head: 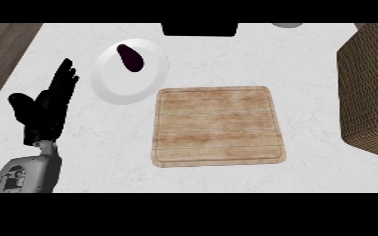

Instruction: Pick the lemon from the cutting board and place it in the basket

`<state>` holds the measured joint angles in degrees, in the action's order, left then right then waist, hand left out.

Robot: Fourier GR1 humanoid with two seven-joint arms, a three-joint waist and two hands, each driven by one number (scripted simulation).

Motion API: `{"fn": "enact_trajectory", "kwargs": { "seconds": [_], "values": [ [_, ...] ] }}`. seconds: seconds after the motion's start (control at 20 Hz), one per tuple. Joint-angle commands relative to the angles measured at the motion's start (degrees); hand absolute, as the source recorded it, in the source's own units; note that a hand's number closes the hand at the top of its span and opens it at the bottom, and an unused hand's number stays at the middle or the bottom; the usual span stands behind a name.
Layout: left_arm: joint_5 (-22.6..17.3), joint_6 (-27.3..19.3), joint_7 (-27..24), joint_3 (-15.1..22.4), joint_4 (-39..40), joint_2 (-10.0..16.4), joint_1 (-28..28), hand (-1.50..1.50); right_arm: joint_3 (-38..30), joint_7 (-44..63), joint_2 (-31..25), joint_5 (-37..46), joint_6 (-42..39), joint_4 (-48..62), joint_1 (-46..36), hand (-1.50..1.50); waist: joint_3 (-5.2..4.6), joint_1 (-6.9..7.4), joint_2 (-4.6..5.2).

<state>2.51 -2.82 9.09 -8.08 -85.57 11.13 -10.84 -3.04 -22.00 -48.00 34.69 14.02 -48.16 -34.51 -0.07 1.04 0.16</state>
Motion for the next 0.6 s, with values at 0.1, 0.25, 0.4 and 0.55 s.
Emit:
{"fn": "enact_trajectory", "kwargs": {
  "seconds": [0.1,0.25,0.4,0.55],
  "values": [
    [-2.3,2.7,1.5,-1.4,-2.3,2.0,0.5,0.0,2.5,3.9,-1.4,5.9,-5.9,7.7,-6.2,1.5,0.06,0.2,0.0],
    [-0.2,0.2,1.1,-0.7,2.3,0.4,-2.5,0.0,4.9,4.0,1.0,9.2,-6.2,10.6,-7.1,1.5,0.07,-0.07,0.11],
    [0.3,0.0,1.3,0.5,1.1,-0.5,-2.6,0.0,3.2,-1.7,-0.9,9.5,-7.0,17.3,-9.1,1.5,0.11,0.16,0.21],
    [0.0,-0.4,0.5,-0.5,2.3,-0.3,-3.7,0.0,1.8,-2.6,1.6,10.8,-2.4,23.6,-12.0,1.5,0.14,0.48,0.41]
  ]
}}
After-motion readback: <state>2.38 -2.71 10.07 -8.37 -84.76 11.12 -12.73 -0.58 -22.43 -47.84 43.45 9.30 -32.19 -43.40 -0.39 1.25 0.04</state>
